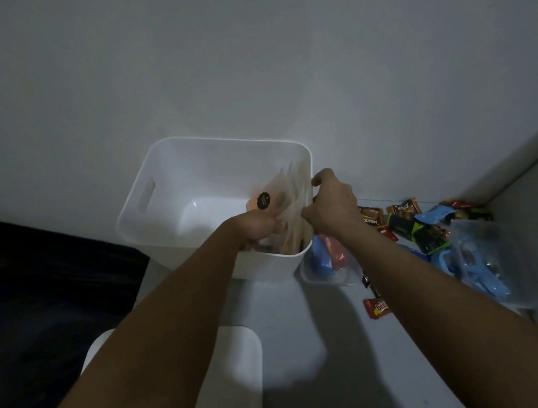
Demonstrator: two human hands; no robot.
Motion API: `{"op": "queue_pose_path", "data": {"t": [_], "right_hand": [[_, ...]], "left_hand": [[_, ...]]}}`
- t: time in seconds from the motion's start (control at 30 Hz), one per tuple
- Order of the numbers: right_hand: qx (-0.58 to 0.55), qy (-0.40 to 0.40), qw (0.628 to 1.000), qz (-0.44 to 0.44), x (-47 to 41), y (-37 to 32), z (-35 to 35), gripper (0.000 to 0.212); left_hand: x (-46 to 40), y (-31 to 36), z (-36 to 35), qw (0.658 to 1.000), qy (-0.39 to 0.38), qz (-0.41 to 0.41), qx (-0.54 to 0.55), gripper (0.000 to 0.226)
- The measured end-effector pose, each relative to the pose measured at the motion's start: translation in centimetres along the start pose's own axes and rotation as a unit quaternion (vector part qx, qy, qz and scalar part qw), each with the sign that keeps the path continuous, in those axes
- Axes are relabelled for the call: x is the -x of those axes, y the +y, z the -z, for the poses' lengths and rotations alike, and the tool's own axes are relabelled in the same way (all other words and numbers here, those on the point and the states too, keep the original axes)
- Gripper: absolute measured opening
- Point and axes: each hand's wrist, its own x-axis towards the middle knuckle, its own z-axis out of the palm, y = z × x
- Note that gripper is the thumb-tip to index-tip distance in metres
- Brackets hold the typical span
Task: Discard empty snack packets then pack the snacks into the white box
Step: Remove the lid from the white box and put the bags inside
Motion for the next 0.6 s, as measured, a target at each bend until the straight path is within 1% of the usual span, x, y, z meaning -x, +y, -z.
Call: {"op": "queue_pose_path", "data": {"t": [0.13,0.2,0.27,0.33,0.37,0.4,0.47,0.53,0.6], "right_hand": [[-0.040,-0.030,0.999,0.007,0.3,0.6,0.6,0.056],[-0.064,-0.043,0.997,0.003,0.4,1.0,1.2,0.059],[-0.090,-0.046,0.995,-0.006,0.4,1.7,2.0,0.057],[-0.095,-0.041,0.995,-0.010,0.4,2.5,3.0,0.050],[-0.093,-0.037,0.995,-0.012,0.5,3.0,3.5,0.047],[-0.091,-0.034,0.995,-0.020,0.5,3.6,4.0,0.044],[-0.092,-0.031,0.994,-0.042,0.9,5.0,5.1,0.038],[-0.097,-0.030,0.993,-0.064,1.4,6.7,6.2,0.030],[-0.091,-0.020,0.993,-0.077,2.0,8.4,7.2,0.011]], "left_hand": [[-0.1,0.1,0.5,0.997,0.049,0.004,-0.057,0.048],[0.2,0.3,0.9,0.995,0.077,-0.001,-0.060,0.051],[0.5,0.8,1.2,0.994,0.097,-0.012,-0.049,0.049],[1.2,1.7,1.2,0.990,0.124,-0.051,-0.045,0.034],[1.7,2.2,1.2,0.986,0.146,-0.073,-0.047,0.023],[2.1,2.7,1.0,0.979,0.174,-0.096,-0.049,0.018],[2.5,3.4,0.5,0.964,0.219,-0.141,-0.047,0.016],[3.1,4.3,-0.7,0.950,0.253,-0.176,-0.051,0.029],[3.7,5.5,-2.3,0.934,0.280,-0.212,-0.060,0.033]]}}
